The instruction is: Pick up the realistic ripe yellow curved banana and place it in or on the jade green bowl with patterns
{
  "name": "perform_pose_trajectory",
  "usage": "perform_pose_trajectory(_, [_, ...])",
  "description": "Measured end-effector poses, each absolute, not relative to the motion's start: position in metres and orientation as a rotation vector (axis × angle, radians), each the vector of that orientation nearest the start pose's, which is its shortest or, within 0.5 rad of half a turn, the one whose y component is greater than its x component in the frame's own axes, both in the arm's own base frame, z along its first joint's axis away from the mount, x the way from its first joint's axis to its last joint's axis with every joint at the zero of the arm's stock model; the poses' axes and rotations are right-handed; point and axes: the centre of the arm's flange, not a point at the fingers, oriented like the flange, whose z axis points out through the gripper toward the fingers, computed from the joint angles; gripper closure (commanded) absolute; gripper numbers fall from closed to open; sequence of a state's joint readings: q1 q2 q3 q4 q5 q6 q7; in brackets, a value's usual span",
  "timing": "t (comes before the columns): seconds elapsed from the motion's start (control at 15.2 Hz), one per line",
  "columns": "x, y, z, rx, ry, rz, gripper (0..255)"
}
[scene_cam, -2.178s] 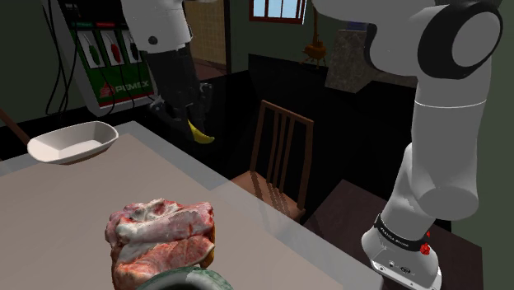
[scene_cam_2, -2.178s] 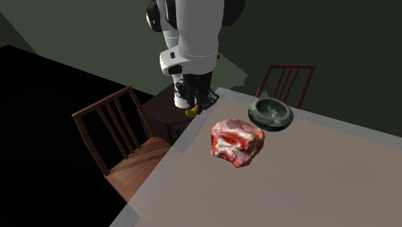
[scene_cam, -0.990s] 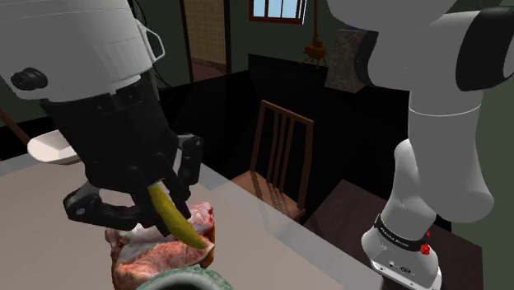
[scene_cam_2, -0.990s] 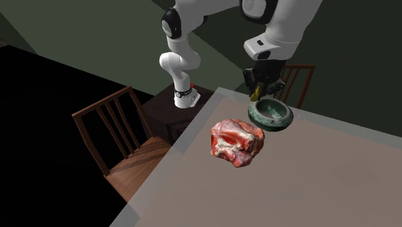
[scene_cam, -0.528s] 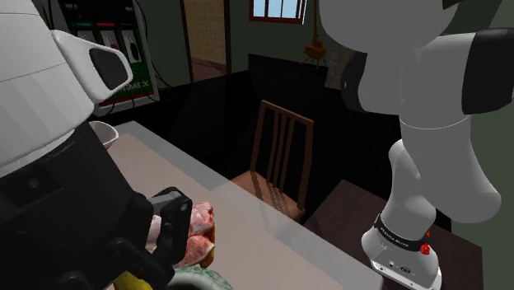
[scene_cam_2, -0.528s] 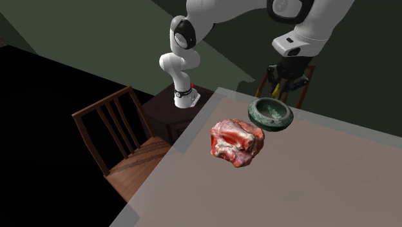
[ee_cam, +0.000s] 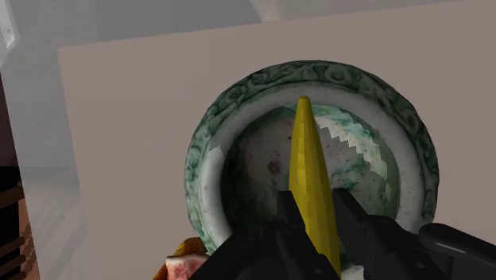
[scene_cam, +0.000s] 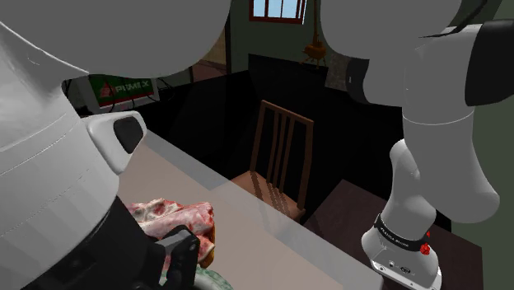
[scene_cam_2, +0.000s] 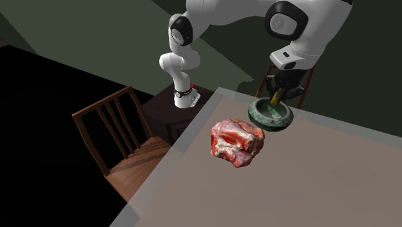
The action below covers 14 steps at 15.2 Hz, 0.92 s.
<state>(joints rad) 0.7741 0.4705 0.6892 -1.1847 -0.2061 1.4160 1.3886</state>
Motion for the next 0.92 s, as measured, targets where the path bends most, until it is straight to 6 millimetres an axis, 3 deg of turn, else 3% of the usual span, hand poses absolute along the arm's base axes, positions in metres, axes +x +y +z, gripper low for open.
perform_pose_trajectory(0.26, [0.195,0.624,0.53,-3.262,-0.037,0.18,255])
perform_pose_trajectory(0.73, [0.195,0.623,0.527,-3.262,-0.037,0.179,255])
perform_pose_trajectory(0.79, [0.195,0.623,0.527,-3.262,-0.037,0.179,0])
perform_pose_trajectory(0.92, [0.195,0.623,0.527,-3.262,-0.037,0.179,0])
